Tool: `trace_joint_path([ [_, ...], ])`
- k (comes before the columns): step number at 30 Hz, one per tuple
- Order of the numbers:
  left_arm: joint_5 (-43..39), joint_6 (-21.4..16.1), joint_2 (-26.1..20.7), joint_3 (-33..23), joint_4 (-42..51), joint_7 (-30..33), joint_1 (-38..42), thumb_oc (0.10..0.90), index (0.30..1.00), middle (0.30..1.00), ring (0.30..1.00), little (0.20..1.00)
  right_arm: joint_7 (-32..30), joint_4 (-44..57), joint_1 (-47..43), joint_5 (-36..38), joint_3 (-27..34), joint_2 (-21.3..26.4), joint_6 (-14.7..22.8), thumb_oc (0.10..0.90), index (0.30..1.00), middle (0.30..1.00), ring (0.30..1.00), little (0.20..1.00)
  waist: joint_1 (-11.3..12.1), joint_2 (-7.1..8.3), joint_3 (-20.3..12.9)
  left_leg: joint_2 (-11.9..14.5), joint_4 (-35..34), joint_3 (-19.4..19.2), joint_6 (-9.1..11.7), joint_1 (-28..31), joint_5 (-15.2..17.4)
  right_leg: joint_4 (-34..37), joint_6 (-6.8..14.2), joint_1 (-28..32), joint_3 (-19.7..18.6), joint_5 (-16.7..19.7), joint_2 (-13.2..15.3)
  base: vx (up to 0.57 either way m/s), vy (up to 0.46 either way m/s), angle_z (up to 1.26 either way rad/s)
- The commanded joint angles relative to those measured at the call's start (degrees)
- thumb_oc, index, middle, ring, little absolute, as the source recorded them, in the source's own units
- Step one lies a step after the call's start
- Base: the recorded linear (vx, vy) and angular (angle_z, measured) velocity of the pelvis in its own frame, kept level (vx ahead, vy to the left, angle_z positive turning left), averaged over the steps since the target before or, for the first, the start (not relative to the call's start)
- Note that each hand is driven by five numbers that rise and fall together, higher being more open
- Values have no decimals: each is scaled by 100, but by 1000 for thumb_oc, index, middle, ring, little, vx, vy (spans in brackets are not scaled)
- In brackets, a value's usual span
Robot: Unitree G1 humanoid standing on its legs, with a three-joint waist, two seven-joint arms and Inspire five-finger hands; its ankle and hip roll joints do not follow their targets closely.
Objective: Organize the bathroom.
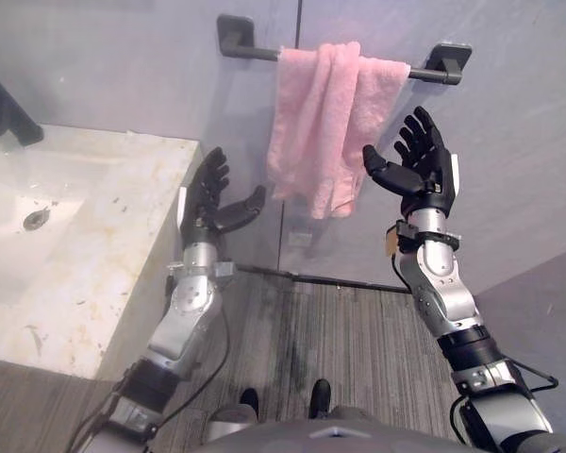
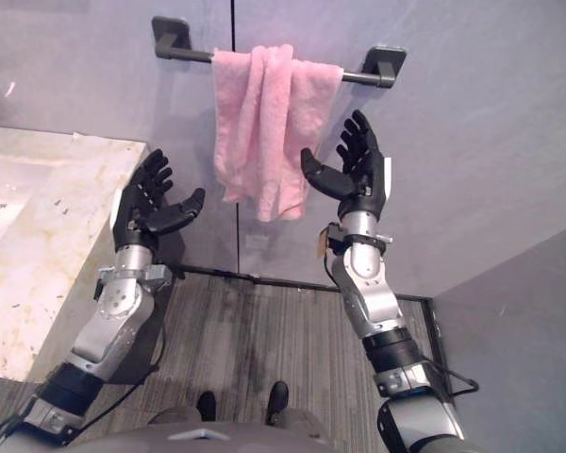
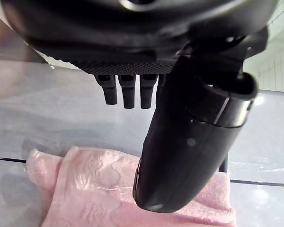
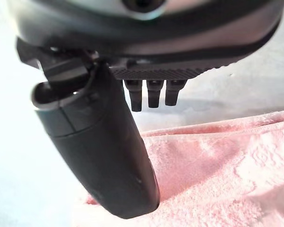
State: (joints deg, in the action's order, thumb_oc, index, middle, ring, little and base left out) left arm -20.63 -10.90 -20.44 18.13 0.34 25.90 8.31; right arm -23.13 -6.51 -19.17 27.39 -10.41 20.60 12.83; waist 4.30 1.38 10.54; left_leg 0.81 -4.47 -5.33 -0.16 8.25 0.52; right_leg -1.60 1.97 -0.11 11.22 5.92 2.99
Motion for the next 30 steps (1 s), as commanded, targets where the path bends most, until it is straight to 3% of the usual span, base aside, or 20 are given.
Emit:
trace_joint_path([
  [1,91,-385,-224,24,591,-136,71,800,900,900,900,900,64,443,-439,-225,464,243,712,800,900,900,900,900,-154,110,-485,-296,-53,214,-249,-471,-258,-1417,413,-210,51,106,444,218,-42,-10],
  [5,75,-406,-197,-72,527,-257,90,800,900,900,900,900,174,621,-397,-139,502,288,583,800,900,900,900,900,-279,155,-444,-243,-53,164,-165,-316,-112,-242,402,-197,37,18,297,217,-122,6],
  [7,93,-431,-187,-41,553,-245,74,800,900,900,900,900,218,662,-402,-98,469,260,595,800,900,900,900,900,-330,210,-424,-297,-53,139,-164,-205,46,368,492,-287,23,381,246,183,-137,-4],
  [9,48,-494,-189,-24,546,-269,58,800,900,900,900,900,260,696,-451,-72,441,213,568,800,900,900,900,900,-365,246,-388,-334,-53,92,-178,-23,207,533,555,-512,122,721,264,198,-171,2],
  [12,136,-588,-139,-10,541,-344,61,800,900,900,900,900,361,601,-557,4,428,144,491,800,900,900,900,900,-392,271,-460,-349,-53,145,-235,184,281,607,481,-504,39,661,127,213,-192,5],
  [13,90,-608,-119,39,597,-273,44,800,900,900,900,900,428,591,-573,20,406,164,437,800,900,900,900,900,-404,265,-475,-327,80,146,-169,199,281,580,437,-434,-10,621,86,148,-103,17],
  [15,12,-577,-88,27,758,-251,2,800,900,900,900,900,472,765,-490,-54,317,206,340,800,900,900,900,900,-420,246,-492,-178,797,91,80,-17,-75,625,257,-222,-62,481,25,105,-77,11],
  [17,11,-597,-74,34,788,-234,0,800,900,900,900,900,509,816,-440,-40,282,216,339,800,900,900,900,900,-409,269,-475,-171,1171,100,130,-152,-178,639,201,-141,-84,433,23,41,-45,4],
  [19,140,-636,-49,43,828,-168,-8,800,900,900,900,900,646,850,-335,-71,206,248,412,800,900,900,900,900,-335,344,-414,-191,2032,203,202,-650,-217,660,102,89,-141,319,54,66,-36,5],
  [21,-54,-650,-41,36,710,-150,-11,800,900,900,900,900,695,771,-406,38,143,273,402,800,900,900,900,900,-219,378,-389,-228,1823,305,155,-820,-70,660,107,273,-262,182,29,160,55,-11],
  [22,-63,-762,-39,19,629,-236,-62,800,900,900,900,900,696,670,-549,-28,108,270,345,800,900,900,900,900,-125,343,-413,-147,877,359,120,-738,-77,660,136,369,-314,76,1,219,125,-26],
  [24,-154,-832,-60,57,681,-284,-117,800,900,900,900,900,660,681,-582,-29,120,354,291,800,900,900,900,900,-56,283,-431,-42,153,414,169,-754,-401,660,145,420,-302,-14,-47,192,130,-15],
  [26,-179,-890,-50,97,668,-357,-156,800,900,900,900,900,623,684,-549,14,188,494,324,800,900,900,900,900,-6,281,-399,50,49,376,308,-1045,-761,660,123,533,-258,-112,-90,150,126,-8],
  [30,-285,-814,-32,219,477,-345,-82,800,900,900,900,900,632,446,-719,279,204,638,352,800,900,900,900,900,-9,291,-484,25,-53,381,263,-958,-646,660,157,531,-66,-177,23,114,113,-11],
])
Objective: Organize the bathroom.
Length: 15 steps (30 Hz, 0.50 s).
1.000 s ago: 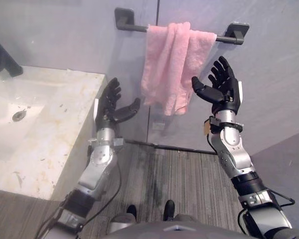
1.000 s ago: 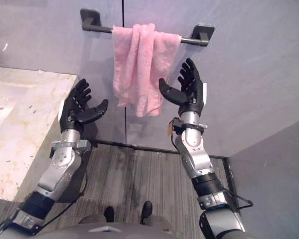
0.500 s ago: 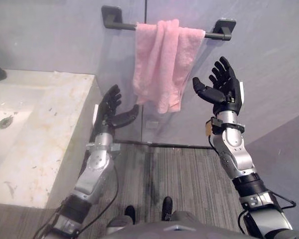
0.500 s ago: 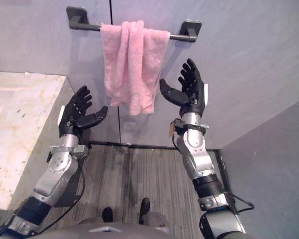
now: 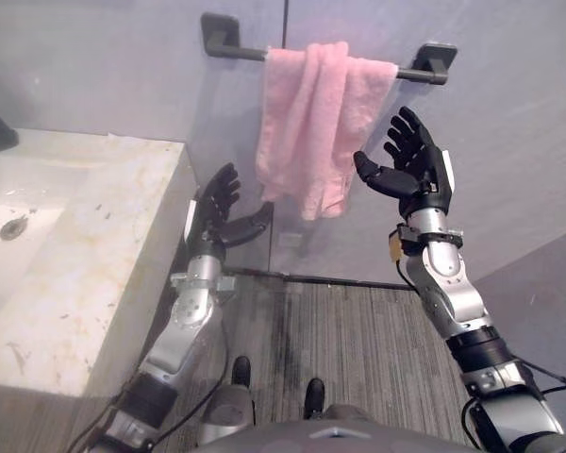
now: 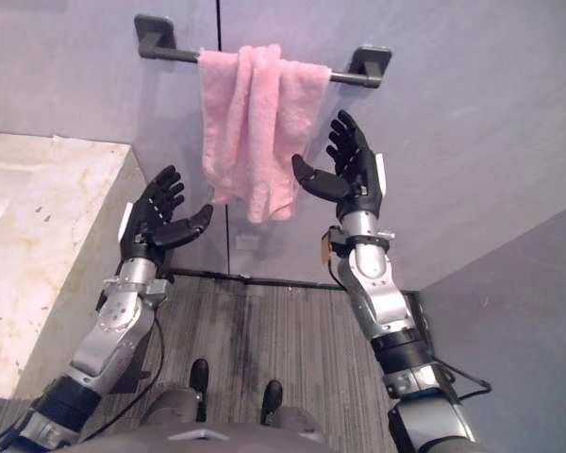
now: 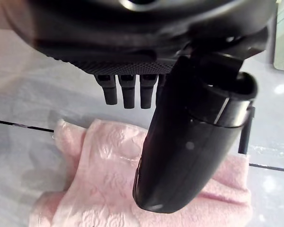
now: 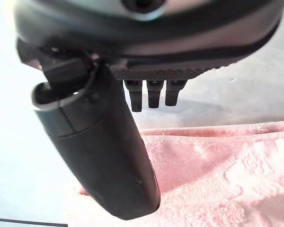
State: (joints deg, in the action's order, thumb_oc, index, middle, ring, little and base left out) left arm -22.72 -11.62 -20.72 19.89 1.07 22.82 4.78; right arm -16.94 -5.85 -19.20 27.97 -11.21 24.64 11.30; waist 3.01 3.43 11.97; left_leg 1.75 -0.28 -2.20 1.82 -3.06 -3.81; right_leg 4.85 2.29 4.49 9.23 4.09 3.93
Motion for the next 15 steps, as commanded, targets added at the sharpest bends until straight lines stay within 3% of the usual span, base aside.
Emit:
trace_joint_path([
  [1,-41,-738,-3,73,407,-22,267,800,900,900,900,900,52,366,-690,235,307,260,509,800,900,900,900,900,104,78,-656,-85,-472,76,48,206,-180,15,135,68,172,4,-52,194,151,-1],
  [13,-53,-461,-157,-93,548,-72,125,800,900,900,900,900,-67,357,-415,157,625,187,537,800,900,900,900,900,43,45,-832,-213,-472,-14,-107,428,12,15,209,47,433,74,51,112,39,8],
  [14,-44,-447,-179,-122,576,-100,81,800,900,900,900,900,-93,375,-382,127,657,176,565,587,580,580,580,580,38,39,-831,-216,-472,-37,-123,446,33,15,214,47,420,76,56,67,1,2],
  [15,-42,-465,-189,-130,577,-107,55,800,900,900,900,900,-104,385,-368,132,669,175,569,577,566,566,566,566,34,36,-833,-217,-472,-51,-130,455,44,15,216,46,412,76,59,76,0,1],
])
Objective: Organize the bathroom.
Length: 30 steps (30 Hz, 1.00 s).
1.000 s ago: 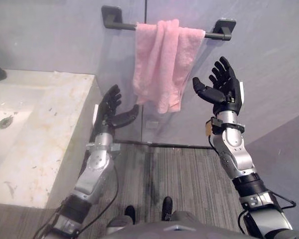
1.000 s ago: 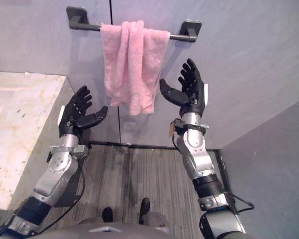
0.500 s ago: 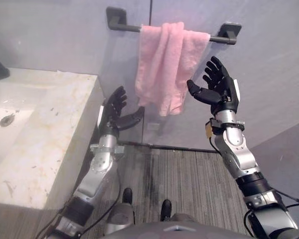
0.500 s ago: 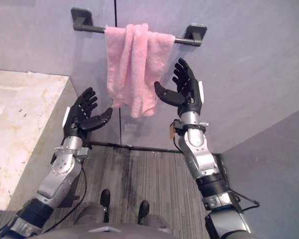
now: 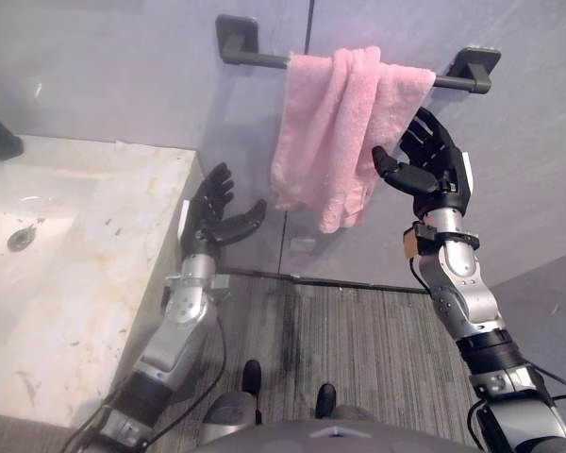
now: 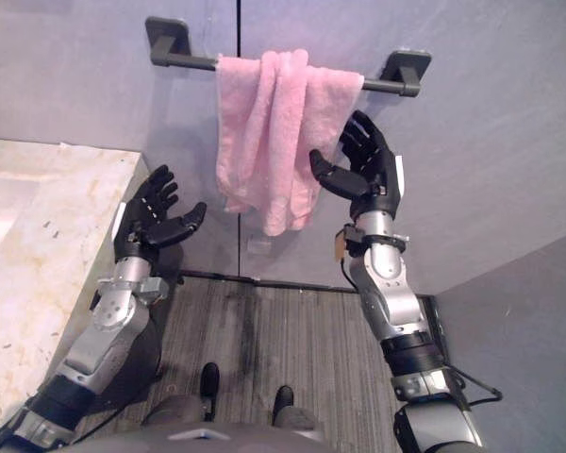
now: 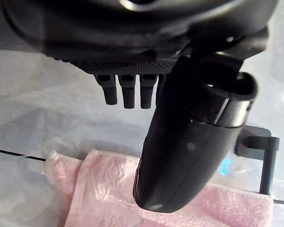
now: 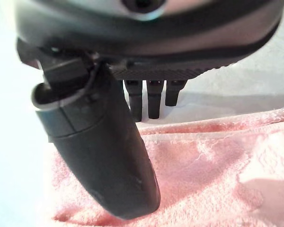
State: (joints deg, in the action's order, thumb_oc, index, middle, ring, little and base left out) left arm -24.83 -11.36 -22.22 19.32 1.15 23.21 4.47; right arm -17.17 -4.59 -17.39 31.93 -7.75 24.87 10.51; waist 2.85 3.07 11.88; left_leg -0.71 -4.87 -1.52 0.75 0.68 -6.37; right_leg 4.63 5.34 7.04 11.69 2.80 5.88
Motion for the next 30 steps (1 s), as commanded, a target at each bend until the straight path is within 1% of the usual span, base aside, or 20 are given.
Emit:
trace_joint_path([
  [1,169,-500,-49,-96,589,-167,43,800,900,900,900,900,-96,286,-516,-283,342,134,664,565,547,547,547,547,46,68,-823,30,-13,-145,-35,96,319,37,-85,-209,157,207,-130,57,3,0],
  [2,168,-492,-58,-113,611,-174,22,800,900,900,900,900,-82,326,-472,-317,365,110,665,507,460,460,460,460,36,60,-823,28,-13,-162,-47,106,337,37,-81,-213,145,206,-125,55,6,0],
  [3,155,-494,-65,-118,618,-175,13,800,900,900,900,900,-77,344,-449,-325,367,98,666,463,394,394,394,394,31,55,-825,23,-13,-170,-53,113,346,37,-78,-213,136,208,-124,41,5,0],
  [5,175,-500,-73,-127,623,-177,-2,800,900,900,900,900,-60,324,-426,-347,360,78,677,422,333,333,333,333,29,50,-826,23,-13,-195,-65,133,365,37,-72,-206,129,210,-120,46,-3,-2],
  [6,181,-505,-81,-129,621,-174,-6,800,900,900,900,900,-60,299,-423,-378,350,81,682,413,319,319,319,319,30,48,-825,23,-13,-206,-72,149,377,37,-70,-197,127,208,-117,55,-7,-5],
  [9,248,-517,-94,-154,639,-140,11,800,900,900,900,900,-56,300,-409,-331,339,135,659,419,328,328,328,328,24,47,-825,29,-13,-247,-82,189,406,37,-61,-168,129,199,-109,56,-3,-9],
  [10,356,-517,-95,-183,654,-104,65,800,900,900,900,900,-5,292,-351,-317,344,145,690,406,309,309,309,309,6,46,-827,30,-13,-268,-86,214,419,37,-60,-157,118,199,-110,54,0,-8],
  [12,449,-541,-95,-190,668,-26,114,800,900,900,900,900,19,298,-316,-311,342,143,704,406,309,309,309,309,-3,45,-827,30,-13,-272,-90,226,426,37,-55,-151,120,201,-106,43,4,-7],
  [14,600,-617,-100,-242,668,193,443,800,900,900,900,900,44,310,-247,-328,261,129,722,400,300,300,300,300,-34,47,-839,12,-13,-274,-103,251,443,37,-44,-135,114,196,-101,59,13,-4],
  [18,817,-489,-41,-385,655,575,1121,800,900,900,900,900,152,263,-172,-343,115,82,708,409,314,314,314,314,-135,44,-879,1,-13,-305,-116,290,463,37,-21,-135,103,209,-95,59,21,-3],
  [19,929,-447,-22,-414,631,694,1275,800,900,900,900,900,211,244,-151,-325,86,72,700,403,305,305,305,305,-167,41,-891,0,-13,-314,-117,300,469,37,-13,-136,98,206,-95,48,22,-2],
  [22,1034,-387,18,-458,573,785,1563,800,900,900,900,900,323,226,-130,-320,41,46,656,405,307,307,307,307,-233,33,-916,-8,-13,-330,-126,318,483,37,4,-139,76,200,-91,46,26,-1],
  [26,1190,-108,72,-442,506,675,1869,800,900,900,900,900,422,217,-140,-327,-56,-12,565,413,319,319,319,319,-317,18,-939,-5,-13,-384,-136,353,510,33,22,-152,29,195,-92,45,26,-8],
  [27,1193,76,71,-389,453,531,2007,800,900,900,900,900,512,190,-164,-319,-108,-40,523,413,319,319,319,319,-367,3,-960,-6,-13,-418,-145,375,528,29,31,-161,-9,189,-97,39,24,-18],
  [28,1155,116,72,-377,444,501,2028,800,900,900,900,900,516,188,-173,-317,-116,-40,515,416,324,324,324,324,-371,1,-960,-6,-13,-424,-146,377,530,29,31,-162,-17,189,-98,42,30,-21],
  [29,1068,246,85,-324,383,338,2087,800,900,900,900,900,546,175,-194,-323,-150,-54,496,417,326,326,326,326,-396,-8,-967,-8,-13,-444,-150,386,536,29,36,-165,-35,187,-100,21,20,-16],
  [30,1052,269,79,-295,329,295,2120,800,900,900,900,900,571,176,-212,-317,-163,-54,472,422,333,333,333,333,-412,-18,-970,-9,-13,-464,-154,394,541,28,39,-166,-50,186,-102,32,25,-13],
])
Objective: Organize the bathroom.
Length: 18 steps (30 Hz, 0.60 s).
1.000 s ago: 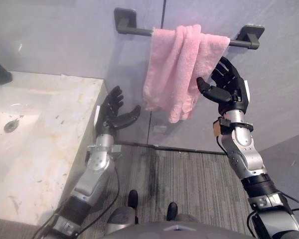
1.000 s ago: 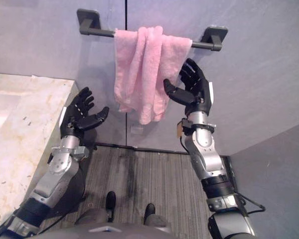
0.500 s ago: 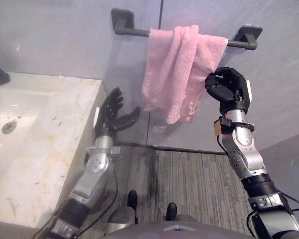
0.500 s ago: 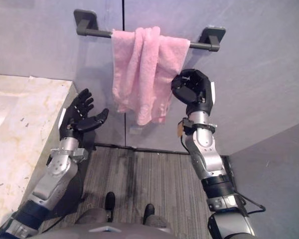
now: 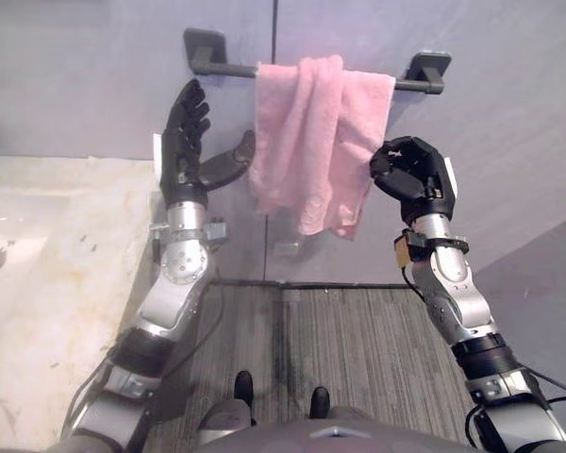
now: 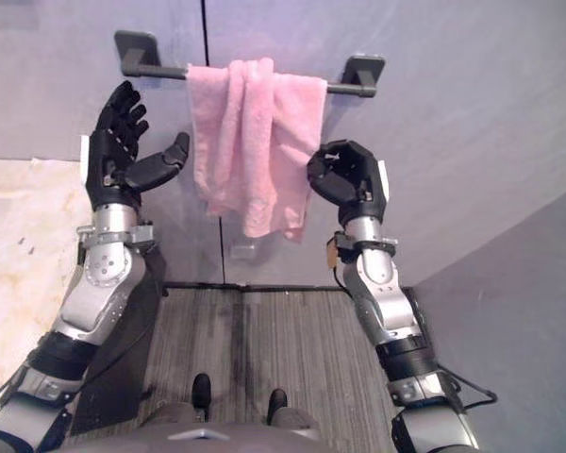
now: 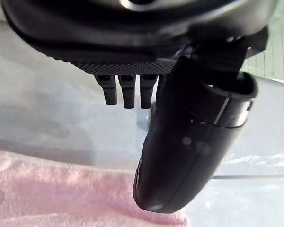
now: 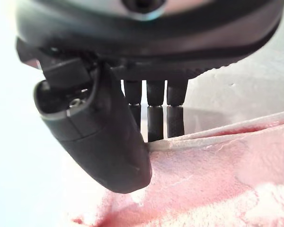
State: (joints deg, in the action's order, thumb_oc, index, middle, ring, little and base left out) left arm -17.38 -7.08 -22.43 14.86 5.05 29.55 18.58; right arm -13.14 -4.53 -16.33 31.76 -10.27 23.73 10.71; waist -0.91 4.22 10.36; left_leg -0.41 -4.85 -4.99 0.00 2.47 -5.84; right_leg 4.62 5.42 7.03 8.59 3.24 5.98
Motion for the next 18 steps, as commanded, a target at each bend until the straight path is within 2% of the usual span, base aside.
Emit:
trace_joint_path([
  [1,152,-89,92,189,-123,-438,752,800,900,900,900,900,198,157,-327,-297,70,51,438,422,333,333,333,333,-55,-143,-826,-39,-15,-132,-82,227,492,29,36,-165,243,146,-113,25,17,-10],
  [6,-350,197,66,166,-270,-656,816,800,900,900,900,900,251,102,-357,-362,16,3,391,425,338,338,338,338,-84,-173,-847,-48,-15,-179,-92,266,513,38,52,-151,212,146,-107,35,18,-11],
  [11,-128,217,15,39,-319,-624,819,800,900,900,900,900,277,100,-321,-432,-41,-55,390,445,368,368,368,368,-100,-198,-859,-59,-15,-230,-108,301,528,37,58,-138,190,142,-104,29,14,-5],
  [12,-66,217,-20,13,-321,-619,819,767,851,851,851,851,283,112,-306,-421,-41,-47,379,458,387,387,387,387,-100,-201,-867,-61,-15,-235,-107,307,528,37,59,-136,188,141,-105,36,10,-3],
  [14,6,173,-73,-16,-345,-577,823,599,599,599,599,599,287,113,-292,-412,-37,-28,369,472,408,408,408,408,-99,-199,-875,-63,-15,-242,-109,314,534,37,60,-131,189,137,-103,0,0,0],
  [15,29,153,-84,-20,-349,-566,821,580,571,571,571,571,284,113,-283,-411,-40,-26,372,475,413,413,413,413,-99,-199,-877,-64,-15,-243,-110,316,536,37,60,-129,190,136,-101,0,0,0],
  [17,170,89,-113,-71,-399,-537,821,400,300,300,300,300,292,107,-256,-422,-41,-29,385,483,425,425,425,425,-100,-196,-882,-64,-15,-258,-113,323,544,37,62,-129,185,134,-98,13,3,-2],
  [18,248,120,-158,-112,-360,-481,830,400,300,300,300,300,293,105,-236,-433,-29,-31,391,488,432,432,432,432,-94,-197,-879,-66,-15,-252,-116,330,551,34,62,-126,180,130,-99,24,6,-5],
])
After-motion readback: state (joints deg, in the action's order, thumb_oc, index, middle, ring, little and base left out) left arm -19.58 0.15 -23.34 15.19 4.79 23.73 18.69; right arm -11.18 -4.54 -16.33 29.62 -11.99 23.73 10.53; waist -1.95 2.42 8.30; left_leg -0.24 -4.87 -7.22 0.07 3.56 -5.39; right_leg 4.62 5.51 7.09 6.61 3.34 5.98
